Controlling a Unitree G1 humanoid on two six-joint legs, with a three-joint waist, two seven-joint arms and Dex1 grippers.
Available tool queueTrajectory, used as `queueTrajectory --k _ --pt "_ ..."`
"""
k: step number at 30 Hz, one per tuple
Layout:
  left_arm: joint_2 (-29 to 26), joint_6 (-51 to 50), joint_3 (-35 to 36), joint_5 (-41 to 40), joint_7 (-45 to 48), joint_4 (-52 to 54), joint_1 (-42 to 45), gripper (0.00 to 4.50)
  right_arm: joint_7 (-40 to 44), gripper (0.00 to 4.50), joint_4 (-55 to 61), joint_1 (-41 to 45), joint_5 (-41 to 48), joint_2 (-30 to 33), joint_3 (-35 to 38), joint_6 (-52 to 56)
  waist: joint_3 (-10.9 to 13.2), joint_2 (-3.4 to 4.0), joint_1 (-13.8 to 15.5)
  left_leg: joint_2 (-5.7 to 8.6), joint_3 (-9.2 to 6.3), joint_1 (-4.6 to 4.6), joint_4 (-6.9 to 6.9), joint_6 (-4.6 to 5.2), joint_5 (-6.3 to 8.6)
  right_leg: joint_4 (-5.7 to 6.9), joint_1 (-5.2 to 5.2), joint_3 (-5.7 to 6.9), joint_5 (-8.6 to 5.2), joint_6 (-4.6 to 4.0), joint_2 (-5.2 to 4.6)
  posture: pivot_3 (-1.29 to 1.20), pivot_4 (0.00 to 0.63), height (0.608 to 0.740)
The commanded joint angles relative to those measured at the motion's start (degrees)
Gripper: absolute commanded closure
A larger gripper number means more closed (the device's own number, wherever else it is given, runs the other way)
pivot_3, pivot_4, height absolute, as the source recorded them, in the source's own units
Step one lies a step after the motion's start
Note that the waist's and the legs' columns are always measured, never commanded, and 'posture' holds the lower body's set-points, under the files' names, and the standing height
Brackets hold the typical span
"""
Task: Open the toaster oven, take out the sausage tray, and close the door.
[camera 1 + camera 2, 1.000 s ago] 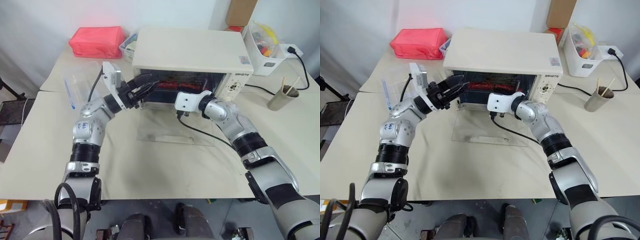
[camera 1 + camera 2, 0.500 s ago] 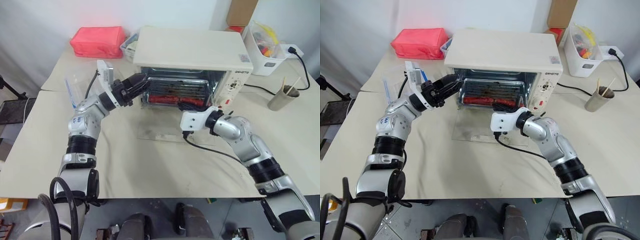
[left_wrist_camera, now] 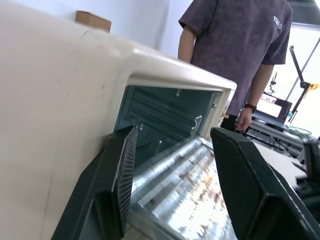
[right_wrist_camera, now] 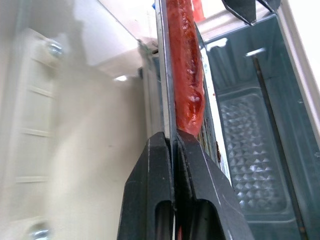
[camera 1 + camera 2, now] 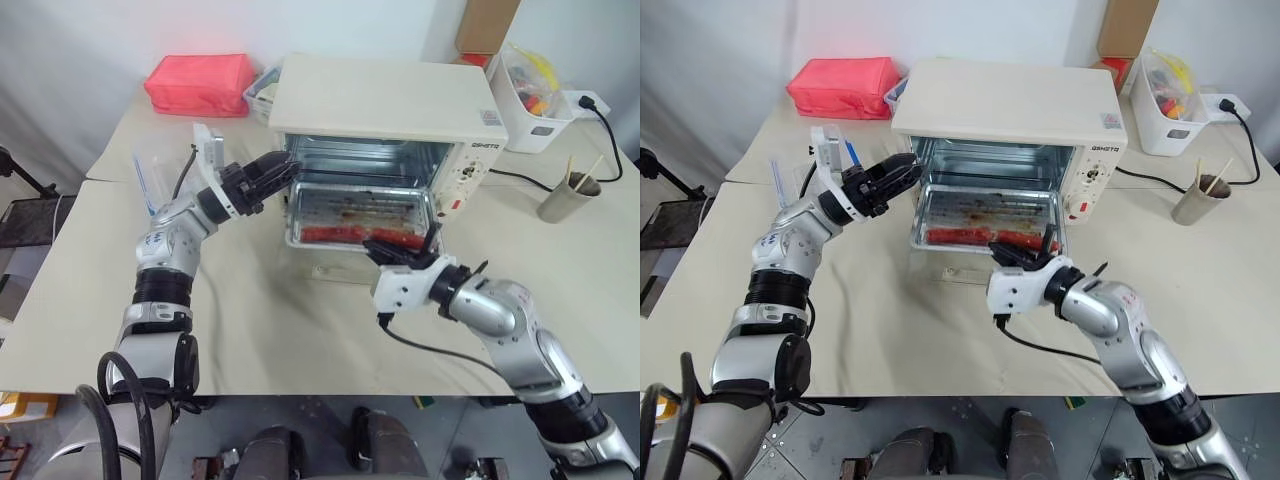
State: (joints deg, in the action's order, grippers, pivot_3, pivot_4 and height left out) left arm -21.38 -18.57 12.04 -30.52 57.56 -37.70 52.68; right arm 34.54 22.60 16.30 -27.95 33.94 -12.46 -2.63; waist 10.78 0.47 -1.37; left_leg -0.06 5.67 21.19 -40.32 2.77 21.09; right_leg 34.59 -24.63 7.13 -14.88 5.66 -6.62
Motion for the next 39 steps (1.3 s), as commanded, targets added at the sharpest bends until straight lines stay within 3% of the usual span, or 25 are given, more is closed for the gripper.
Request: queueTrajectory --k 1,9,14,22,31,39 --pt "-3.67 -9.87 2.69 -4.41 -0.43 7.15 -2.89 2.0 0.88 4.49 5.84 -2.03 0.26 1.41 2.5 0.77 0.01 -0.02 -0.1 -0.01 0.0 0.0 0.0 0.0 0.0 0.0 -0.01 -0.01 0.0 0.0 0.0 0.0 0.15 0.74" --pt "-14.72 -50.83 2.32 -13.14 -7.74 20.32 -9.93 2.0 1.33 4.49 5.96 -1.86 2.4 2.8 3.44 -2.72 0.02 -0.04 0.26 0.04 -0.12 -0.07 0.0 0.0 0.0 0.08 0.05 -0.18 0.0 0.0 -0.03 0.0 0.15 0.74" --pt "-12.01 -63.85 7.45 -17.59 -12.99 20.01 -8.98 2.0 0.89 4.49 1.96 1.61 4.28 2.9 2.36 -8.78 0.03 -0.06 1.34 0.07 -0.24 -0.05 -0.2 -0.01 0.0 0.12 0.12 -0.39 -0.01 0.0 -0.01 0.0 0.15 0.74" --pt "-7.12 -72.8 16.43 -21.04 -19.7 21.46 -7.37 2.0 1.6 4.49 -3.82 5.87 5.41 1.67 0.12 -12.77 0.02 -0.07 1.1 0.05 -0.27 -0.04 -0.29 -0.05 0.0 0.21 0.11 -0.46 -0.01 0.01 0.05 0.0 0.15 0.74" --pt "-10.96 -73.93 18.02 -25.1 -21.16 19.69 -10.56 2.0 0.67 4.49 -6.52 5.79 6.23 2.42 1.5 -14.03 0.02 -0.07 1.22 0.06 -0.28 -0.06 -0.31 -0.07 0.0 0.27 0.11 -0.66 -0.01 0.0 0.02 0.0 0.15 0.74" --pt "-8.44 -73.93 18.29 -27.08 -24.37 18.7 -9.99 2.0 1.0 4.49 -7.92 7.01 5.45 2.57 0.21 -16.59 0.02 -0.07 1.19 0.07 -0.27 -0.06 -0.32 -0.09 0.0 0.27 0.11 -0.71 -0.01 0.0 0.03 0.0 0.15 0.74"
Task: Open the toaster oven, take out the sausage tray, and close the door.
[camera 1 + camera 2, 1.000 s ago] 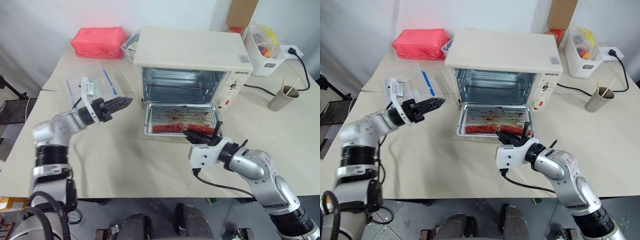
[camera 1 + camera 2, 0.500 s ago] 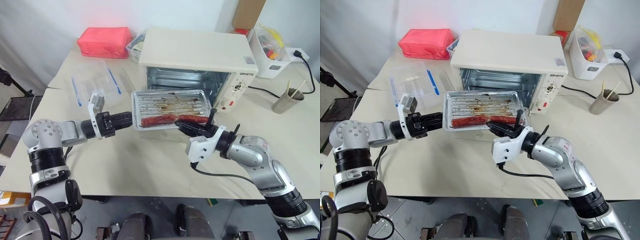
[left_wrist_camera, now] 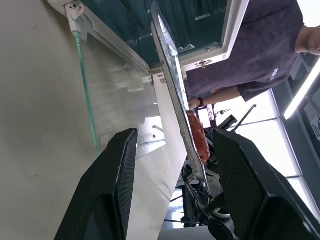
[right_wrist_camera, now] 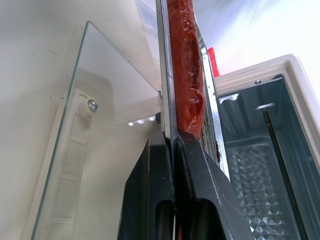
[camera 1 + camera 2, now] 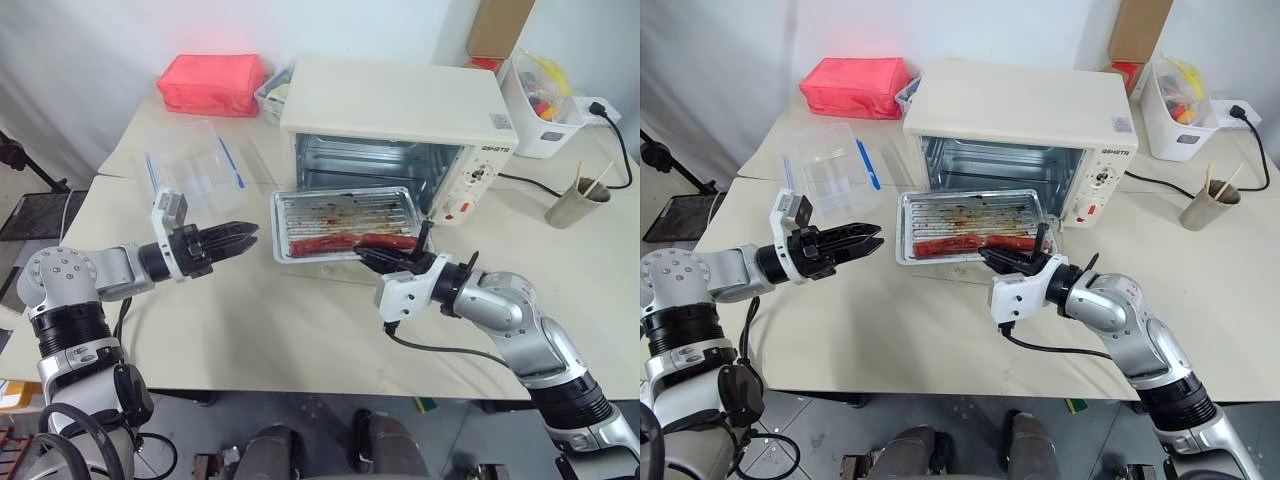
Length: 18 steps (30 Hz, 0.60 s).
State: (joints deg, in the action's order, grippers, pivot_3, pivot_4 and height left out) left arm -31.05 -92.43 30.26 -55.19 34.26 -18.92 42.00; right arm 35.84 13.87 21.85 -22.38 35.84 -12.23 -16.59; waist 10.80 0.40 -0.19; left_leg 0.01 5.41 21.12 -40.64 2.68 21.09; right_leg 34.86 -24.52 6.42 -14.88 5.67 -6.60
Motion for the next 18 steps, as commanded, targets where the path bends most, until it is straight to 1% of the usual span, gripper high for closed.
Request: queueTrajectory --k 1,7,11,14,18 --pt "1.91 -0.07 0.09 -2.78 -1.65 -0.65 1.19 2.0 -0.18 4.49 0.67 1.56 -0.17 0.75 -0.22 -3.11 0.0 0.0 0.03 0.01 0.0 -0.01 0.0 0.0 0.0 0.01 0.0 -0.01 0.0 0.0 0.0 0.0 0.15 0.74" --pt "4.88 -0.07 0.62 -5.67 -5.36 -4.56 3.96 2.0 0.54 4.49 -0.64 2.31 0.08 0.65 -0.98 -5.11 0.0 -0.01 -0.05 0.01 0.02 0.0 -0.02 -0.01 -0.01 0.02 0.0 0.01 0.0 0.0 0.01 0.0 0.15 0.74" --pt "5.52 -0.07 -0.89 -9.96 -8.01 -6.25 3.88 2.0 0.79 4.49 -0.92 2.87 0.38 0.34 -1.19 -6.33 0.0 -0.01 -0.06 -0.01 0.02 -0.03 -0.01 -0.01 -0.01 0.06 -0.01 -0.03 0.0 0.0 0.01 0.0 0.15 0.74" --pt "6.77 -0.07 -0.43 -12.7 -11.55 -7.85 4.01 2.54 0.97 4.5 -1.34 3.34 0.59 0.15 -1.3 -6.98 0.0 -0.01 0.02 0.01 0.0 -0.01 -0.05 -0.01 -0.01 0.07 -0.01 -0.12 0.0 0.0 -0.03 0.0 0.15 0.74" --pt "7.82 -0.07 0.66 -14.98 -16.13 -8.25 3.53 3.77 1.34 4.5 -1.66 3.64 1.28 0.18 -1.35 -7.03 -0.01 -0.02 0.0 0.01 -0.02 -0.01 -0.05 -0.01 -0.01 0.09 -0.01 -0.15 0.0 0.0 -0.03 0.0 0.15 0.74"
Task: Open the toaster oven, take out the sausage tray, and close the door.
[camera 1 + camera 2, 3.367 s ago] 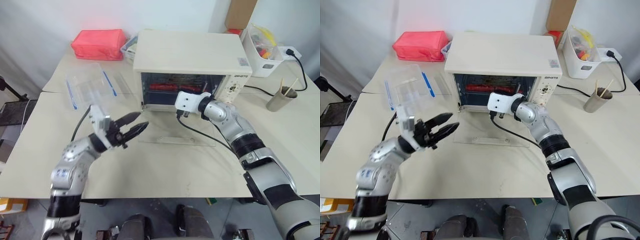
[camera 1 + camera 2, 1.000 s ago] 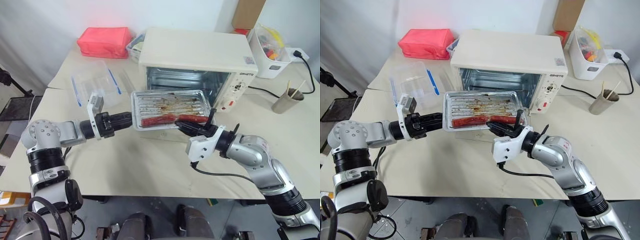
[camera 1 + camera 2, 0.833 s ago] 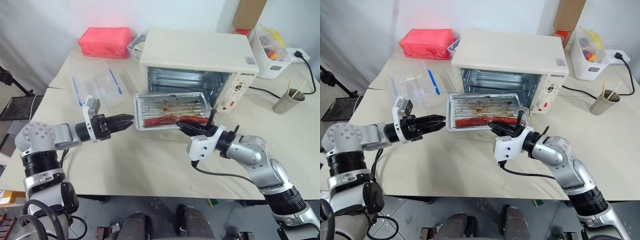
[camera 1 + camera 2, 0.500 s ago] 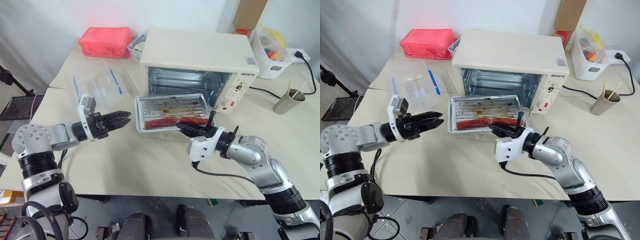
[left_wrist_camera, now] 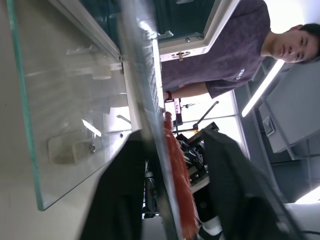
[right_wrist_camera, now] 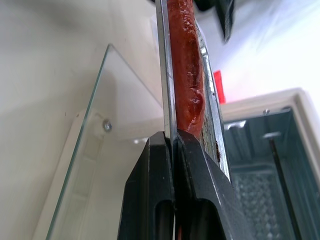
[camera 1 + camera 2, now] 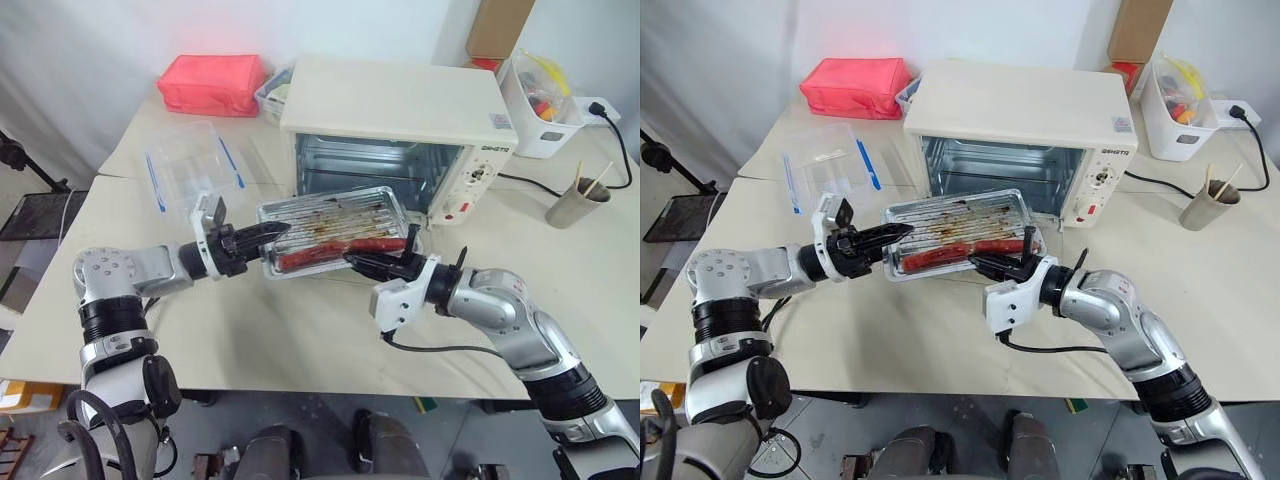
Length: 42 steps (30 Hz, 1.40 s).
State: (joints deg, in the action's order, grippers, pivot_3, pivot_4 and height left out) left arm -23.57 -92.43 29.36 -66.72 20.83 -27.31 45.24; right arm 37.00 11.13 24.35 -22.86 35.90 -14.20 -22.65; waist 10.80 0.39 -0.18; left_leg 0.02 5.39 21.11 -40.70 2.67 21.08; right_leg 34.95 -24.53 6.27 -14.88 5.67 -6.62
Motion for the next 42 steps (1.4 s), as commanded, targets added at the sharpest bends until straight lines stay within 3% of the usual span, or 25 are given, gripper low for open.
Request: queueTrajectory --k 1,2,6,14,17,22,25,29,31,33,37,42 --pt "0.58 -0.07 2.09 -4.5 -3.83 -0.53 0.4 4.06 0.24 4.5 1.08 1.25 1.92 0.15 0.62 -0.97 0.0 0.0 -0.05 0.0 0.01 0.0 0.0 0.0 0.0 0.0 0.0 -0.01 0.0 0.0 0.0 0.0 0.15 0.74" --pt "0.78 -0.07 2.56 -5.68 -4.92 -1.24 0.51 4.39 0.31 4.5 1.11 1.34 2.22 0.09 0.68 -0.91 0.0 0.0 -0.06 0.0 0.01 0.0 0.0 0.0 0.0 0.0 0.0 -0.01 0.0 0.0 0.0 0.0 0.15 0.74" --pt "0.74 -0.07 2.65 -10.65 -9.5 -3.28 0.32 4.45 1.95 4.5 1.59 0.84 5.46 -0.59 0.9 0.68 0.0 0.0 -0.01 -0.01 0.0 0.0 -0.01 0.0 0.0 0.03 0.0 -0.01 0.0 0.0 0.0 0.0 0.15 0.74" --pt "-2.78 0.31 0.41 -32.52 -22.93 -5.14 -5.22 4.5 5.54 2.22 3.7 -1.05 12.61 1.75 2.03 -2.28 0.0 -0.01 -0.11 0.0 -0.04 -0.04 -0.03 -0.01 0.01 0.07 0.0 -0.09 0.0 0.0 -0.05 0.0 0.15 0.74" --pt "-5.23 5.49 -2.93 -44.16 -29.7 -0.45 -10.68 4.5 6.36 2.22 4.48 -3.13 17.51 3.12 3.58 -5.59 -0.01 -0.01 -0.13 0.0 -0.09 -0.07 -0.02 -0.04 0.02 0.1 0.0 -0.11 0.0 0.0 -0.08 0.0 0.15 0.74" --pt "-7.06 9.04 0.75 -46.28 -30.57 7.01 -19.5 4.5 7.85 2.22 2.72 -6.84 25.49 6.64 8.82 -11.03 -0.01 -0.01 0.05 -0.01 -0.1 -0.1 -0.16 -0.05 0.03 0.11 0.08 -0.15 0.0 0.0 -0.1 0.0 0.15 0.74" --pt "-7.44 10.38 3.11 -46.28 -29.28 12.16 -25.54 4.5 8.74 2.72 -0.82 -8.87 29.42 8.93 13.26 -11.93 -0.01 -0.01 0.02 0.02 -0.08 -0.1 -0.17 -0.05 0.03 0.06 0.13 -0.17 0.0 0.0 -0.09 0.0 0.15 0.74" --pt "-5.97 13.67 8.22 -46.28 -27.33 20.36 -35.64 4.5 13.26 3.95 -9.81 -12.36 35.04 12.8 18.33 -12.48 -0.02 -0.03 0.06 -0.03 -0.09 -0.1 -0.17 -0.05 0.03 0.03 0.16 -0.16 -0.01 -0.02 -0.09 0.0 0.15 0.74" --pt "-4.19 15.99 10.69 -46.28 -27.19 24.02 -40.83 4.5 17.92 4.47 -14.03 -13.35 37.47 15.2 18.66 -13.86 -0.02 -0.02 -0.05 -0.03 -0.08 -0.12 -0.15 -0.05 0.04 -0.02 0.17 -0.19 -0.01 -0.02 -0.11 0.0 0.15 0.74" --pt "-2.45 17.95 11.82 -46.28 -26.18 27.3 -44.5 4.5 20.96 4.47 -16.82 -13.72 39.71 16.11 18.77 -12.47 -0.02 -0.02 -0.02 -0.07 -0.03 -0.13 -0.13 -0.04 0.04 -0.1 0.18 -0.23 -0.01 -0.03 -0.23 0.0 0.15 0.74" --pt "7.34 26.39 16.08 -46.28 -25.5 38.45 -51.44 4.5 26.63 4.47 -27.2 -12.72 42.81 14.95 18.34 -6.95 0.0 -0.04 0.12 -0.16 -0.08 -0.5 -0.18 -0.07 0.08 -0.26 0.64 -0.13 -0.06 -0.12 -0.42 0.0 0.15 0.74" --pt "15.51 35.87 14.95 -46.28 -29.23 48.08 -58.17 4.5 30.36 4.47 -33.48 -8.91 43.31 11.15 16.0 0.22 -0.01 0.0 0.06 -0.18 -0.06 -0.92 -0.13 -0.15 0.32 -0.56 1.02 -0.05 -0.12 -0.23 -0.61 0.0 0.15 0.74"
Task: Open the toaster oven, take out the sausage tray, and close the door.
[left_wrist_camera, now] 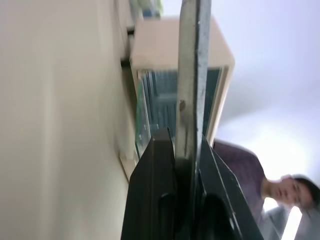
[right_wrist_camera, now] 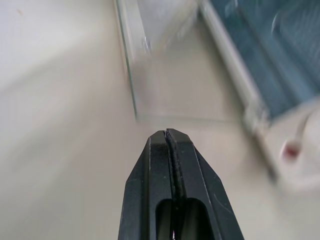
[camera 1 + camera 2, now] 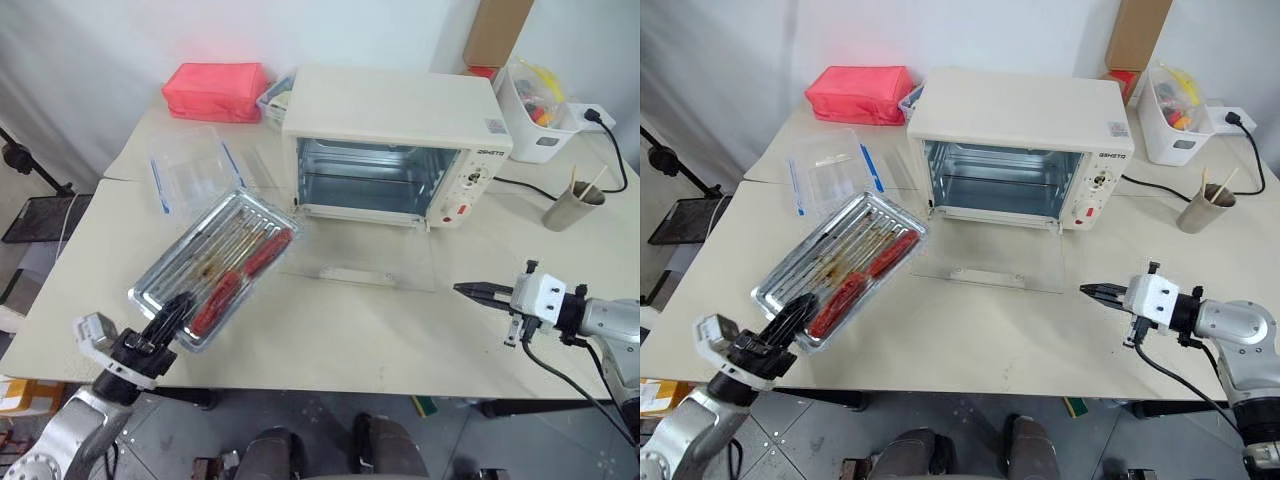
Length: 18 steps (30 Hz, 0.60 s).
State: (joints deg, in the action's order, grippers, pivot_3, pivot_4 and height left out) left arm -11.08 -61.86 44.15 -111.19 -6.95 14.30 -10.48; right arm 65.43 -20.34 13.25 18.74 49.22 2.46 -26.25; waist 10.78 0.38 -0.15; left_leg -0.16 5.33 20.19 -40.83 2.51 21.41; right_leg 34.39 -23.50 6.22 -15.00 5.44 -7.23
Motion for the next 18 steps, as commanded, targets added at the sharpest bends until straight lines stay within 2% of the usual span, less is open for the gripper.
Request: queueTrajectory --k 1,5,12,18 --pt "4.57 7.41 -0.02 -1.81 -2.75 7.88 -3.16 4.5 2.41 4.47 -2.95 3.2 1.93 -3.49 -0.91 5.05 0.0 0.0 0.0 0.0 0.0 0.0 0.0 -0.01 0.02 0.02 -0.02 0.0 -0.01 -0.02 -0.01 0.0 0.15 0.74" --pt "8.5 13.55 -1.65 -1.81 -6.98 11.82 -5.11 4.5 4.92 4.47 -6.55 6.7 1.6 -7.59 -1.79 7.5 0.01 0.03 0.03 -0.02 0.01 0.03 0.01 -0.01 0.04 0.01 -0.08 0.0 -0.03 -0.06 -0.02 0.0 0.15 0.74" --pt "9.72 19.48 -3.54 -1.81 -10.0 15.2 -6.28 4.5 10.83 4.47 -4.95 9.1 7.99 -12.42 1.48 8.82 0.02 0.05 0.14 0.05 0.01 0.07 0.0 0.12 0.13 -0.06 -0.07 0.01 -0.03 -0.06 -0.09 0.0 0.15 0.74" --pt "7.68 18.46 -6.02 -1.81 -7.33 16.29 -8.75 4.5 6.08 4.47 2.38 10.45 14.93 -13.24 7.25 18.15 0.04 0.08 0.08 0.04 0.01 0.11 0.0 0.18 0.21 -0.14 -0.09 0.01 -0.03 -0.06 -0.08 0.0 0.15 0.74"
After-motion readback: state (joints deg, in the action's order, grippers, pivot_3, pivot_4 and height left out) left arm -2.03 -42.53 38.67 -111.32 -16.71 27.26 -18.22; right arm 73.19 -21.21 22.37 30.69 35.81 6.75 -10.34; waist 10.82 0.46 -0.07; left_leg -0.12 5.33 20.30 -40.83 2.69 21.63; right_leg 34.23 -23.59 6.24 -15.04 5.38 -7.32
